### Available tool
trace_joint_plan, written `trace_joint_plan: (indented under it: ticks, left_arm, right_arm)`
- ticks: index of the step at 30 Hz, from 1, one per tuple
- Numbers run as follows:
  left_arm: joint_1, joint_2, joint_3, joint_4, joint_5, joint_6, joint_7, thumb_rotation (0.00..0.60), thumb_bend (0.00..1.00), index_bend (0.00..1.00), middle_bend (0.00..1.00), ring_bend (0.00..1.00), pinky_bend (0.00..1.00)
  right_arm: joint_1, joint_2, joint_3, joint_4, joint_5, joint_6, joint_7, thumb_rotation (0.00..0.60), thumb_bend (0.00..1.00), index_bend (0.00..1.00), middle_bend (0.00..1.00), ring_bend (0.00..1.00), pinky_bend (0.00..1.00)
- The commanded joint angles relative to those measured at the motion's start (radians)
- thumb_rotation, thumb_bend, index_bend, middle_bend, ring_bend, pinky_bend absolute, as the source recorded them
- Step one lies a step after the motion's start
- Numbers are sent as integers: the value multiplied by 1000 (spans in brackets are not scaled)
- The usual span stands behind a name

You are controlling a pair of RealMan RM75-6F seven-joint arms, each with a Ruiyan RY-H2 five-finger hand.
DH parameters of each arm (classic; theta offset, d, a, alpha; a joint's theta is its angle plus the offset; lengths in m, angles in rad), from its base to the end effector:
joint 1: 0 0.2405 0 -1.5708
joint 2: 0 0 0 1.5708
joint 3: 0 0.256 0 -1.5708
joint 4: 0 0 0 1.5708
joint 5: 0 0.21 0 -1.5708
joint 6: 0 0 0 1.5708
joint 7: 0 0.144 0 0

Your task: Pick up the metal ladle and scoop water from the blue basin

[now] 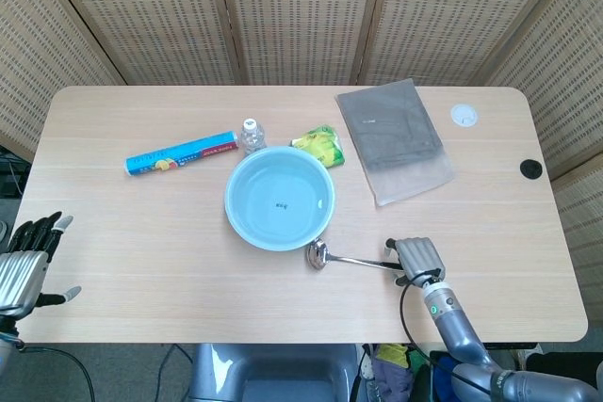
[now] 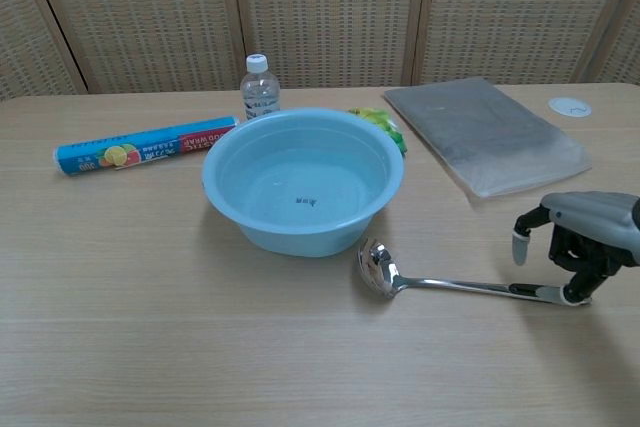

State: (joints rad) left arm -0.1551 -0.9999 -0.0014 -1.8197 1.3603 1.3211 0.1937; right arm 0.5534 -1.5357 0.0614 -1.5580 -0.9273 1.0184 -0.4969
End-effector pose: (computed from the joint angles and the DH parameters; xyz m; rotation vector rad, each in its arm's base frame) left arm -0.2957 0.1847 0.1553 -1.4881 -0.9962 -0.6810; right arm -0.2310 -0.2783 -0.0257 1.7563 -1.1537 0.6049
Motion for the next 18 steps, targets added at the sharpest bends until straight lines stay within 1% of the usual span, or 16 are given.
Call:
trace_joint_plan:
  ticks: [1, 7, 13, 18]
  left_arm:
    - [0, 0, 0, 1, -1, -1, -1, 600, 0, 0, 0, 0, 0]
    - [5, 3, -2, 4, -6, 4, -6, 600, 0, 0, 0, 0, 0]
    - [2, 2, -4, 7, -10, -2, -6, 600, 0, 0, 0, 0, 0]
    - [-3, -2, -3, 6, -8, -10, 1, 600, 0, 0, 0, 0, 0]
  right_arm:
    - [9, -41, 17, 2, 56, 22, -46, 600, 315, 427, 932, 911, 1000]
    - [23, -100, 38, 34, 110, 60, -109, 600, 314, 427, 932, 911, 1000]
    - [25, -134, 40, 56, 143, 83, -147, 600, 314, 427, 932, 911, 1000]
    - [17, -151, 32, 64, 146, 105, -161, 600, 314, 427, 932, 911, 1000]
